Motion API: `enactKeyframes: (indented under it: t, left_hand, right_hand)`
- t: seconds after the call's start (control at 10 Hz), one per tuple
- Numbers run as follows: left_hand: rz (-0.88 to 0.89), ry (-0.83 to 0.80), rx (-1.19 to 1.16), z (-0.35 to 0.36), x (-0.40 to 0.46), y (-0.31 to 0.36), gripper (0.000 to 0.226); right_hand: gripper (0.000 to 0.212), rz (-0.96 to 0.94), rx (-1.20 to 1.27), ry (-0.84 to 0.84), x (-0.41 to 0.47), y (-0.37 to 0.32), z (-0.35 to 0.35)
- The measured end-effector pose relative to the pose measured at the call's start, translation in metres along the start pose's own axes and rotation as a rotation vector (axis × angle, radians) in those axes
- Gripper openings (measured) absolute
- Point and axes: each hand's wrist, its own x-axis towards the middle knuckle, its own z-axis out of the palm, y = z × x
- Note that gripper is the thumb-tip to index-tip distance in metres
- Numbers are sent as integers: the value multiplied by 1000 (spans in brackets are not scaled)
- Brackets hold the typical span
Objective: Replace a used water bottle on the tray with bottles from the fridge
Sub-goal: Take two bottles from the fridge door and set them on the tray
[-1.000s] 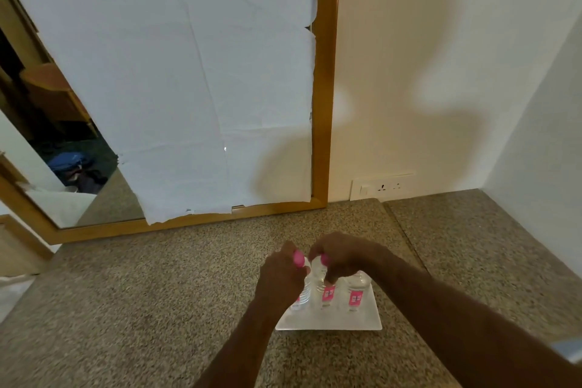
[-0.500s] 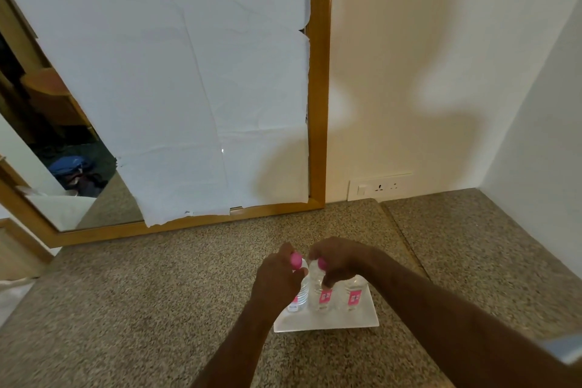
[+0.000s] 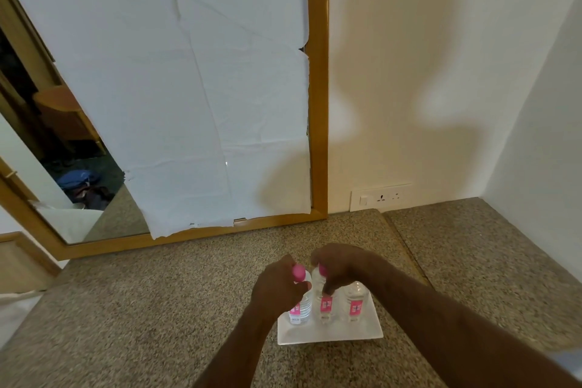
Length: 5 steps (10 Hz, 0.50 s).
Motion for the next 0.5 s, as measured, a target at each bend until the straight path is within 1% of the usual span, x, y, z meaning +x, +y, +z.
enactKeyframes:
  t: [0.3, 0.4, 0.5]
  left_hand:
    - [-11, 0, 17, -1, 6, 2, 34]
    - [-45, -49, 57, -3, 4, 7, 37]
    - [-48, -67, 73, -12, 13, 11, 44]
  right_hand:
    - [64, -17, 22, 34, 5, 2, 1]
    - [70, -16, 52, 22, 5, 0, 1]
    - [64, -23, 64, -5, 5, 6, -10]
